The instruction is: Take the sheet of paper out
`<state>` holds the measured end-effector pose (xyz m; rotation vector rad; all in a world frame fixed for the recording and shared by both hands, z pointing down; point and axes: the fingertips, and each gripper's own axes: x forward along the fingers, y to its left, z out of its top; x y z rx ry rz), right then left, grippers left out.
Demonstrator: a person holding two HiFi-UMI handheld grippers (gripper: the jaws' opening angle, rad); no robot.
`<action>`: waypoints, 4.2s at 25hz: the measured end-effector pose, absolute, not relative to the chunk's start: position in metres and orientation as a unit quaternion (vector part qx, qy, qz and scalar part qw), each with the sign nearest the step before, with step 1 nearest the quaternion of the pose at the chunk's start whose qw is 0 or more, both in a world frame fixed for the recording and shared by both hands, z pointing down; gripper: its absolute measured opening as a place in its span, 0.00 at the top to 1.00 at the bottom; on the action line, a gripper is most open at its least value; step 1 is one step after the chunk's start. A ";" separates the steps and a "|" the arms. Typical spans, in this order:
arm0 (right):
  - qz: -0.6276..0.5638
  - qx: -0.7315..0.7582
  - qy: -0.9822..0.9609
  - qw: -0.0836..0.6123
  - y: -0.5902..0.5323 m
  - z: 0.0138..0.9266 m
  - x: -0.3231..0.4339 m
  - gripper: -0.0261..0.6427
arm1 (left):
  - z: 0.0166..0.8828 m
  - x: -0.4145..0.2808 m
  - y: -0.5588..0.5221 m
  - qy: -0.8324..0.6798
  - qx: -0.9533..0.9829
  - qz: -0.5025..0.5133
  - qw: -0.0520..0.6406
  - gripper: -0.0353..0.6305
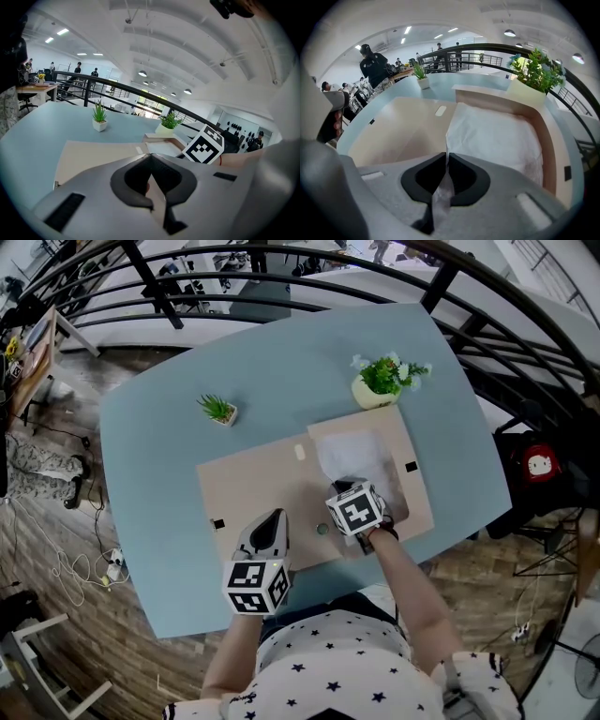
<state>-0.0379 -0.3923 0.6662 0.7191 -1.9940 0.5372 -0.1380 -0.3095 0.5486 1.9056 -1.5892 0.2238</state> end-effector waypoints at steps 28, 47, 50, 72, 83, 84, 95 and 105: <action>0.161 0.336 -0.851 0.369 -0.372 0.575 -0.043 0.95 | 0.523 -0.125 -0.262 -0.609 0.737 0.073 0.283 0.94; 0.088 0.369 -0.884 0.273 -0.319 0.480 -0.021 0.95 | 0.501 -0.095 -0.194 -0.617 0.744 0.057 0.250 0.94; 0.078 0.375 -0.887 0.258 -0.306 0.465 -0.014 0.95 | 0.498 -0.089 -0.181 -0.616 0.747 0.056 0.245 0.94; 0.043 0.417 -0.892 0.172 -0.183 0.402 0.053 0.95 | 0.465 -0.065 -0.089 -0.625 0.753 0.048 0.199 0.94; 0.046 0.434 -0.889 0.141 -0.135 0.393 0.080 0.95 | 0.456 -0.051 -0.057 -0.621 0.759 0.044 0.192 0.94; 0.045 0.436 -0.888 0.140 -0.133 0.392 0.081 0.95 | 0.456 -0.051 -0.055 -0.620 0.759 0.044 0.191 0.94; 0.052 0.446 -0.884 0.129 -0.114 0.393 0.100 0.95 | 0.450 -0.040 -0.045 -0.620 0.761 0.032 0.188 0.94; 0.055 0.449 -0.884 0.118 -0.117 0.394 0.100 0.95 | 0.447 -0.043 -0.047 -0.620 0.761 0.031 0.187 0.94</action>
